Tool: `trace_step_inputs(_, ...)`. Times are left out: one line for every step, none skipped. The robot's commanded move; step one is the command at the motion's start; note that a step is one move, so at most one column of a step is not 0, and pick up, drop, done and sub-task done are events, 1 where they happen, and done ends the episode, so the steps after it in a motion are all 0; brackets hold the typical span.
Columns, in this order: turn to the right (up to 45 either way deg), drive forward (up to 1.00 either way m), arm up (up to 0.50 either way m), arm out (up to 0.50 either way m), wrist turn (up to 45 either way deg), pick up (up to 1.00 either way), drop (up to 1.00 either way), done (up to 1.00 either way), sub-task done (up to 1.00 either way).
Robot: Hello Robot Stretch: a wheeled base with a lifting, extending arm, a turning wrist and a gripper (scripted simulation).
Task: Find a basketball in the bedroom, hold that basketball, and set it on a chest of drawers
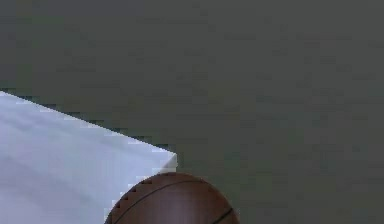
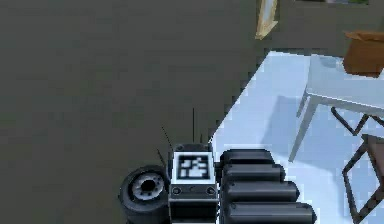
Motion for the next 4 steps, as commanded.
trace_step_inputs(-45.0, 0.0, 0.0, 0.0, 0.0, 0.0, 0.0, 0.0, 0.0)
trace_step_inputs(-45.0, 0.0, 0.0, 0.0, 0.0, 0.0, 0.0, 0.0, 0.0)
trace_step_inputs(-39.0, 0.0, 0.0, 0.0, 0.0, 0.0, 0.0, 0.0, 0.0)
trace_step_inputs(0.0, 0.55, 0.0, 0.0, 0.0, 0.0, 0.0, 0.0, 0.0)
